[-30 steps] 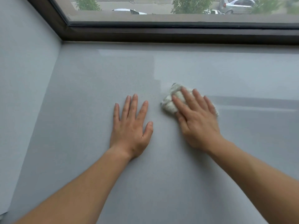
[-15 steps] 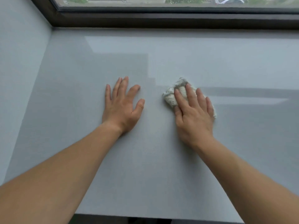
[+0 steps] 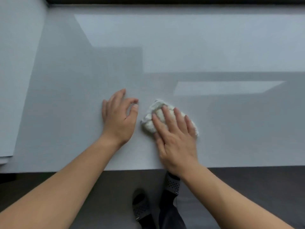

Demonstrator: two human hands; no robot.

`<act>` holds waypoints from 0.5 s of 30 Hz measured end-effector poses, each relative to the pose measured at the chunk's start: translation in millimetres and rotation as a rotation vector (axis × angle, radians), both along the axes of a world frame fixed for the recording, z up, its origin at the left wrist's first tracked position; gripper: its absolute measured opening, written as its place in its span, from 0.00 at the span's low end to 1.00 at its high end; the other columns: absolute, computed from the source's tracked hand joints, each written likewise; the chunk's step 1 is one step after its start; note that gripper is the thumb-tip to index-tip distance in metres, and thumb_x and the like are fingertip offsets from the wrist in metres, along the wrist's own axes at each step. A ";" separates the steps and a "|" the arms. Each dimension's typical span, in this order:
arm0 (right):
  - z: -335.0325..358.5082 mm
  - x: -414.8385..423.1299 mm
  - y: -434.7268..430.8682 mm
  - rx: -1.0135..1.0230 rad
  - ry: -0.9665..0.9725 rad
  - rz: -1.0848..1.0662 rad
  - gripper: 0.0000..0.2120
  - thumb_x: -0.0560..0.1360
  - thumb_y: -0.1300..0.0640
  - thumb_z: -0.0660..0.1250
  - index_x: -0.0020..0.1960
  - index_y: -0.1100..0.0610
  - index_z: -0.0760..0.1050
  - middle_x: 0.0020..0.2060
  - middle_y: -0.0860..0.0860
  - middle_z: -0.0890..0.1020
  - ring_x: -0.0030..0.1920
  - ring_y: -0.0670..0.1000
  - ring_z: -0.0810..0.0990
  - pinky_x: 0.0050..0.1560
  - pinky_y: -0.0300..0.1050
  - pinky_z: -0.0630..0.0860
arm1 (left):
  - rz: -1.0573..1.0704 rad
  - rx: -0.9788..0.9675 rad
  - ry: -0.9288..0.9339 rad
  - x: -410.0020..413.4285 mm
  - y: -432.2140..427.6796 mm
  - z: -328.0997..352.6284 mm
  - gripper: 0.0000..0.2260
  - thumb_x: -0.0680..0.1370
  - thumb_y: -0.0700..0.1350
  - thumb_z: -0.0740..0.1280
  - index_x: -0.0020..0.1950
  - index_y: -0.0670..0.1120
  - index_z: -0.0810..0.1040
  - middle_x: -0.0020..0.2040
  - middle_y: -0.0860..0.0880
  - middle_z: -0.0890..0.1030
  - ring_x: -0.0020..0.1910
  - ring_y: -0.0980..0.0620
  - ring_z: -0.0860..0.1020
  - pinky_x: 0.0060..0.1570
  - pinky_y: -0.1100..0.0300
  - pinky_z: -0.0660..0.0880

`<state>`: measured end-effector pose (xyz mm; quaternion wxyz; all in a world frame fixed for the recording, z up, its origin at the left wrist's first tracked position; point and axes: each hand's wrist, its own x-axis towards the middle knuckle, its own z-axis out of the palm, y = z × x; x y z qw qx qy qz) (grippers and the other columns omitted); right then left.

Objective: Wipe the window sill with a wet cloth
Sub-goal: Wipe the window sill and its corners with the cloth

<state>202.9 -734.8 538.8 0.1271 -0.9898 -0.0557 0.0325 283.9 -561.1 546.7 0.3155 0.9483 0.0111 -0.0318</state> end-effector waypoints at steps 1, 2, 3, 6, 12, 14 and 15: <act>-0.2 -16.2 -1.5 -0.002 0.002 0.120 0.24 0.81 0.44 0.53 0.77 0.41 0.60 0.79 0.47 0.58 0.79 0.56 0.53 0.77 0.57 0.51 | 0.018 -0.006 0.054 -7.7 -1.3 0.4 0.22 0.76 0.58 0.53 0.64 0.54 0.77 0.78 0.49 0.63 0.78 0.51 0.56 0.76 0.48 0.41; 0.2 -25.8 -9.2 -0.005 0.009 0.226 0.24 0.81 0.44 0.54 0.77 0.41 0.61 0.79 0.47 0.58 0.79 0.55 0.53 0.77 0.57 0.52 | 0.025 -0.004 0.087 -12.8 -3.9 1.3 0.23 0.77 0.58 0.52 0.66 0.55 0.75 0.80 0.49 0.58 0.79 0.53 0.51 0.75 0.50 0.36; -0.7 -29.4 -20.9 -0.012 0.007 0.290 0.24 0.81 0.45 0.55 0.77 0.40 0.61 0.79 0.46 0.58 0.79 0.55 0.54 0.77 0.56 0.52 | 0.015 0.022 0.100 -18.3 -6.8 1.9 0.24 0.77 0.59 0.51 0.69 0.55 0.73 0.81 0.50 0.55 0.79 0.54 0.47 0.74 0.50 0.33; -0.9 -23.2 -49.0 -0.036 0.003 0.107 0.24 0.80 0.45 0.54 0.76 0.39 0.62 0.79 0.45 0.59 0.79 0.53 0.55 0.77 0.53 0.50 | -0.098 0.128 0.034 -32.1 -13.4 -2.8 0.27 0.78 0.59 0.49 0.74 0.53 0.69 0.81 0.48 0.51 0.80 0.51 0.44 0.74 0.48 0.32; 0.1 -48.3 -20.6 -0.051 0.009 -0.030 0.25 0.81 0.44 0.53 0.78 0.41 0.59 0.79 0.47 0.57 0.79 0.56 0.52 0.77 0.56 0.49 | -0.206 0.193 -0.036 -39.7 -24.7 -9.6 0.30 0.78 0.61 0.43 0.75 0.54 0.67 0.81 0.50 0.55 0.80 0.52 0.47 0.76 0.50 0.37; 1.3 -58.9 -28.8 -0.058 0.023 0.128 0.25 0.81 0.44 0.53 0.78 0.40 0.58 0.80 0.46 0.56 0.80 0.55 0.51 0.77 0.56 0.50 | -0.225 0.224 -0.036 -41.5 -24.0 -8.9 0.30 0.79 0.61 0.41 0.77 0.54 0.64 0.81 0.50 0.53 0.80 0.52 0.46 0.76 0.49 0.37; 2.2 -59.2 -38.1 -0.065 0.033 0.188 0.25 0.81 0.44 0.52 0.78 0.40 0.57 0.80 0.46 0.55 0.80 0.54 0.51 0.77 0.55 0.50 | -0.235 0.234 -0.029 -42.0 -23.8 -8.4 0.30 0.79 0.61 0.40 0.77 0.54 0.63 0.81 0.50 0.52 0.80 0.52 0.45 0.76 0.49 0.36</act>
